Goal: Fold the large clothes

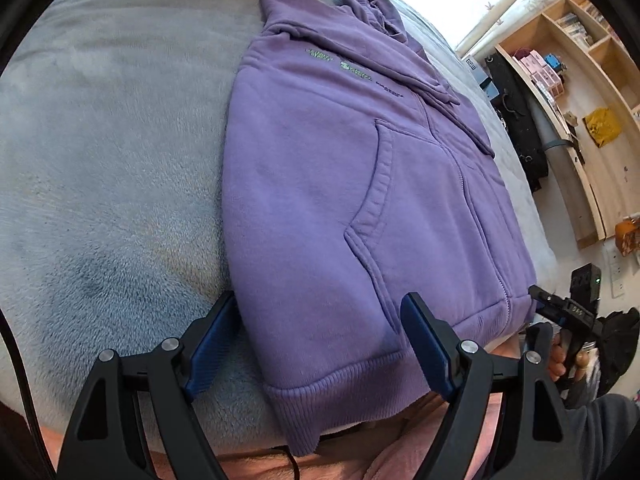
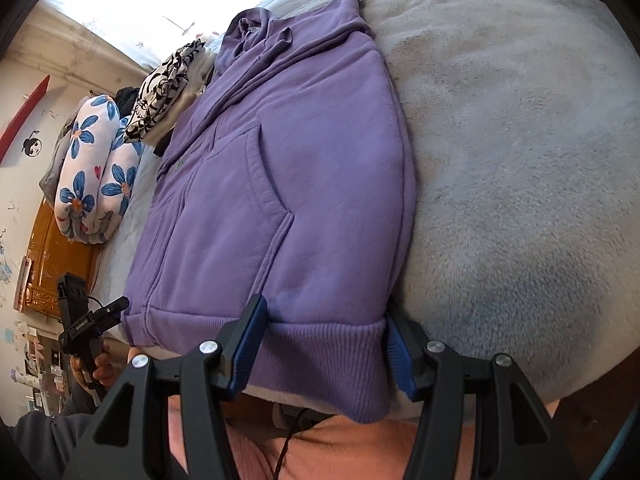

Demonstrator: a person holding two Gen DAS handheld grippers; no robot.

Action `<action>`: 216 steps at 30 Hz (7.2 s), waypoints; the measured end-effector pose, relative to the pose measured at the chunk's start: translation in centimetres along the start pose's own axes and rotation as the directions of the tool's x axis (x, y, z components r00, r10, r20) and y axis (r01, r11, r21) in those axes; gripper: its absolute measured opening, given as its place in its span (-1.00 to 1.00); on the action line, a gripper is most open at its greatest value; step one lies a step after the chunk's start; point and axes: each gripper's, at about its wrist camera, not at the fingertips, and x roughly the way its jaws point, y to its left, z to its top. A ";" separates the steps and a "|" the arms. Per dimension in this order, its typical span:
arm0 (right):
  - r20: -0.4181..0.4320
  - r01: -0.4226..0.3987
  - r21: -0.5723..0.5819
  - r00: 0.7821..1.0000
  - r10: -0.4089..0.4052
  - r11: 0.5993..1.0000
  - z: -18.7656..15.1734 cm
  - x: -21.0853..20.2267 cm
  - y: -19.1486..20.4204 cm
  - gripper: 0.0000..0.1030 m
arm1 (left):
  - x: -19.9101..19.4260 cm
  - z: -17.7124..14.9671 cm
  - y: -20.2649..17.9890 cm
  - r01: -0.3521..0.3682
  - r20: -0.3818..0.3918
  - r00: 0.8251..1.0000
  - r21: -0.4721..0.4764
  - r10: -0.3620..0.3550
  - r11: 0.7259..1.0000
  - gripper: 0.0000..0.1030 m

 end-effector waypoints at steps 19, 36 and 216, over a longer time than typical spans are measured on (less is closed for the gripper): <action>0.108 0.141 -0.176 0.986 -0.123 0.974 0.7 -1.8 5.6 -0.68 | 0.7 -0.2 -6.0 -0.176 -0.009 0.984 0.061 0.177 0.982 -0.69; 0.104 0.165 -0.206 0.984 -0.146 0.964 -1.0 -7.3 7.4 -0.70 | -5.7 -2.3 -6.8 -0.133 -0.002 0.991 0.025 0.133 0.991 -0.77; 0.191 0.531 0.057 0.826 -0.531 0.846 16.7 6.3 3.6 -0.66 | 5.5 15.1 -5.3 -0.486 0.257 0.835 -0.069 0.487 0.871 -0.11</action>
